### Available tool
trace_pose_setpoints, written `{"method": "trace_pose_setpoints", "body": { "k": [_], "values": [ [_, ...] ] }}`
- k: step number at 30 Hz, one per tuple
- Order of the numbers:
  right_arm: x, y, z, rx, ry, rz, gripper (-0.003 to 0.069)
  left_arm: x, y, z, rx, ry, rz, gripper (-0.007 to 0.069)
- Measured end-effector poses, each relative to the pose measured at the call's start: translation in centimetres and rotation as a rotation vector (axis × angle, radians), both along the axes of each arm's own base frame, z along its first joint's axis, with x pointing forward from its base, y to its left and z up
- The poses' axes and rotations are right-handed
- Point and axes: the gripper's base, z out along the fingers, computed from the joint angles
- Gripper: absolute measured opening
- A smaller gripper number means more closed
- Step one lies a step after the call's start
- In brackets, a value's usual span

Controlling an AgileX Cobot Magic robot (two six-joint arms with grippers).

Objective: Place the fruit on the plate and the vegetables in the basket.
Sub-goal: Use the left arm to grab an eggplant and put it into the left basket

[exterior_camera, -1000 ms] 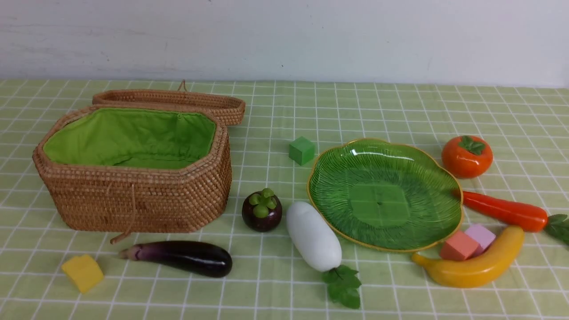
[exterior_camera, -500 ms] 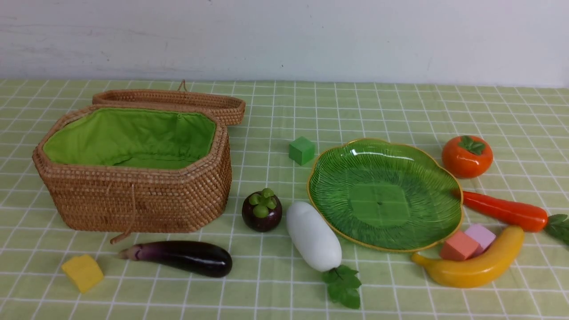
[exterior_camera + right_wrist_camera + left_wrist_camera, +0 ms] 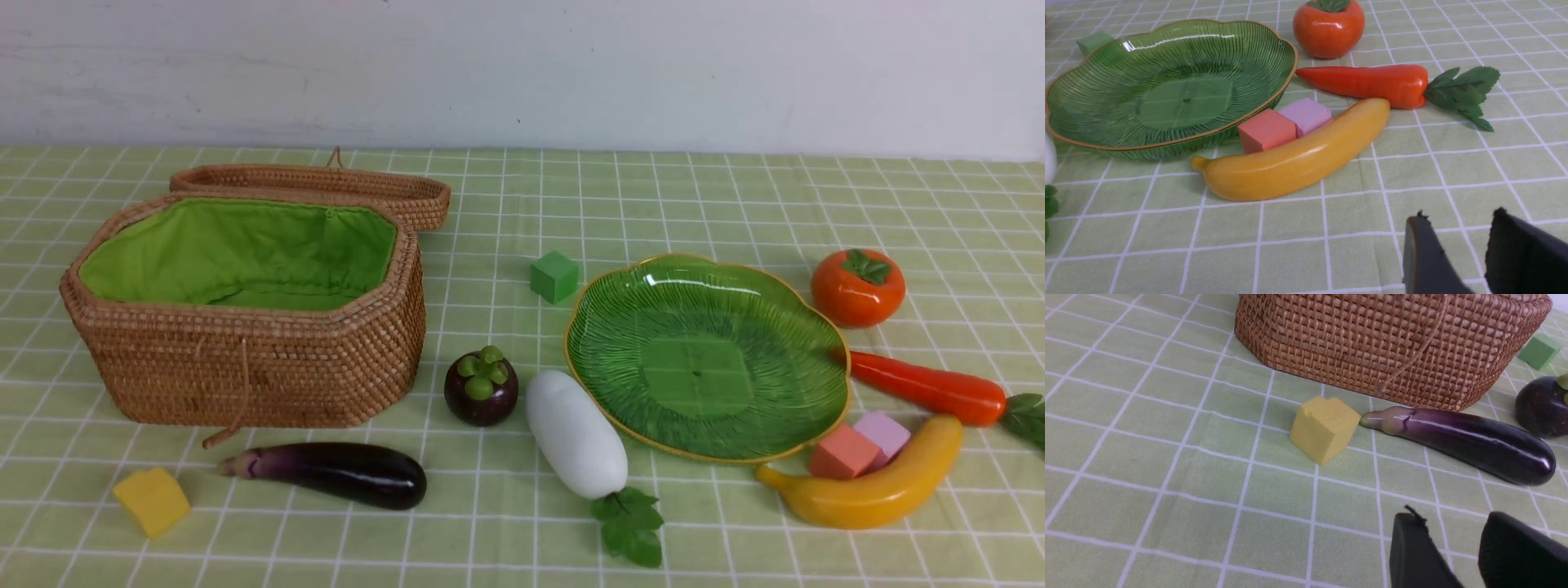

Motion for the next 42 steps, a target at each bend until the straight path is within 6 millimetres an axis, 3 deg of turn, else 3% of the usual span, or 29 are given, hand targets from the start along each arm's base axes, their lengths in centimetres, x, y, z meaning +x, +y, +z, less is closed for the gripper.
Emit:
{"method": "trace_pose_setpoints", "body": {
  "k": [8, 19, 24, 28, 33, 38, 39, 40, 42],
  "values": [
    [0.0, 0.0, 0.0, 0.000, 0.000, 0.000, 0.0239, 0.2, -0.2, 1.0, -0.108, -0.109, 0.007, 0.0238],
    [0.0, 0.0, 0.0, 0.000, 0.000, 0.000, 0.0241, 0.4, 0.7, 3.8, -0.730, -0.389, 0.138, 0.0238],
    [0.2, 0.1, 0.4, 0.042, -0.055, 0.000, 0.0241, 0.3, 1.1, 4.1, -0.856, -0.426, 0.180, 0.0238],
    [0.3, 0.4, 1.2, 0.286, -0.154, -0.013, 0.0241, 0.0, 0.1, 5.6, -0.783, -0.364, 0.081, 0.0188],
    [0.4, 0.5, 2.5, 0.534, -0.291, -0.021, 0.0239, -1.0, -1.4, 8.7, -0.553, -0.262, -0.088, -0.0005],
    [0.2, 0.6, 3.5, 0.622, -0.277, -0.023, 0.0209, 0.3, -2.6, 10.8, -0.352, -0.038, -0.201, -0.0013],
    [-0.1, 0.7, 4.9, 0.609, -0.249, -0.002, 0.0183, 0.9, -3.0, 11.2, -0.289, 0.058, -0.255, -0.0013],
    [-0.1, 0.7, 4.9, 0.609, -0.249, -0.002, 0.0183, 1.1, -3.0, 11.1, -0.283, 0.067, -0.256, -0.0013],
    [-0.7, 1.1, 7.5, 0.540, -0.182, 0.051, 0.0134, 2.1, -3.6, 12.2, -0.186, 0.180, -0.347, -0.0013]
  ]
}}
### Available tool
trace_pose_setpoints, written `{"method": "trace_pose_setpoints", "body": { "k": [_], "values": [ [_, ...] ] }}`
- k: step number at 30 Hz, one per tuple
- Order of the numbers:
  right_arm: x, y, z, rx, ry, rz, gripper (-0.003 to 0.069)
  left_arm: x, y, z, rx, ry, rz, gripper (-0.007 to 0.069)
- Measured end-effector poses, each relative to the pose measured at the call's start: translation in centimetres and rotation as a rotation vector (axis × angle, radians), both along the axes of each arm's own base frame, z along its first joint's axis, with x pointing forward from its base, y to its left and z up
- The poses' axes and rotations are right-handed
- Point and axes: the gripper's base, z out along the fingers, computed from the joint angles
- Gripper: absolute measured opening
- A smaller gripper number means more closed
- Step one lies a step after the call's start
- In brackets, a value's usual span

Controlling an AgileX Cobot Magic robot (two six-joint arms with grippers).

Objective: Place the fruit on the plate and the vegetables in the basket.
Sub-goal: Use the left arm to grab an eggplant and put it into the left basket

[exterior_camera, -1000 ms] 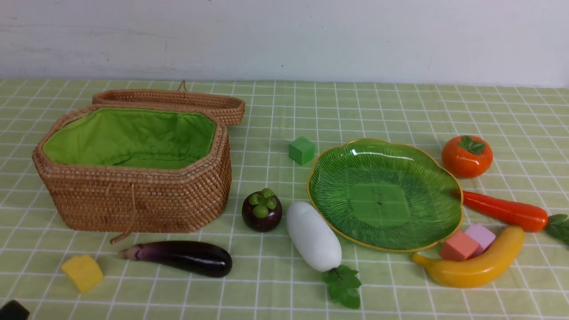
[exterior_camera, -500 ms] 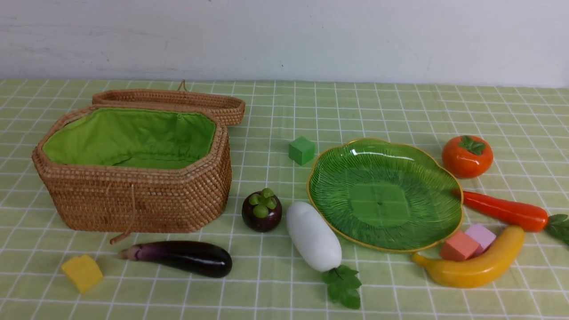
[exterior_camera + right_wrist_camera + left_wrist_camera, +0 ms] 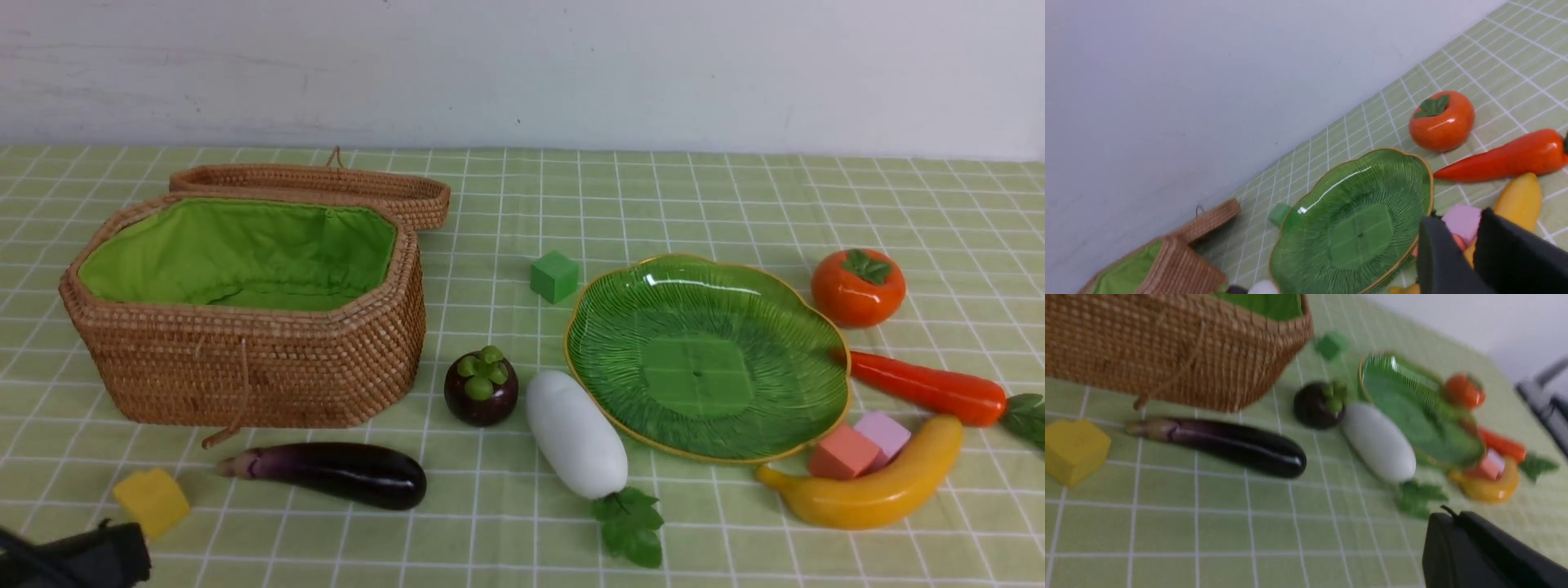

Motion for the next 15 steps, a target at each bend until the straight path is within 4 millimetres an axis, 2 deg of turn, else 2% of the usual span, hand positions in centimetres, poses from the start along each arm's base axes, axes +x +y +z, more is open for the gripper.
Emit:
{"method": "trace_pose_setpoints", "body": {
  "k": [2, 3, 5, 7, 8, 15],
  "values": [
    [-0.7, 0.4, 3.4, -0.094, 0.039, 0.094, 0.0090, 1.3, -0.3, 1.1, 0.080, 0.044, -0.077, -0.0013],
    [-0.7, 0.4, 3.7, -0.102, 0.045, 0.098, 0.0085, 1.3, -0.3, 1.2, 0.081, 0.040, -0.078, -0.0013],
    [-1.3, 0.9, 6.6, -0.194, 0.117, 0.215, 0.0050, 2.5, -0.5, 2.5, 0.106, 0.044, -0.110, -0.0013],
    [-1.5, 1.2, 8.2, -0.253, 0.181, 0.303, 0.0036, 3.1, -0.7, 3.6, 0.107, 0.038, -0.132, -0.0013],
    [-1.8, 1.5, 10.0, -0.302, 0.211, 0.379, 0.0031, 3.3, -1.2, 4.3, 0.133, 0.045, -0.189, -0.0013],
    [-2.5, 2.5, 14.3, -0.472, 0.322, 0.634, 0.0034, 3.5, -3.3, 6.0, 0.325, 0.128, -0.500, -0.0013]
  ]
}}
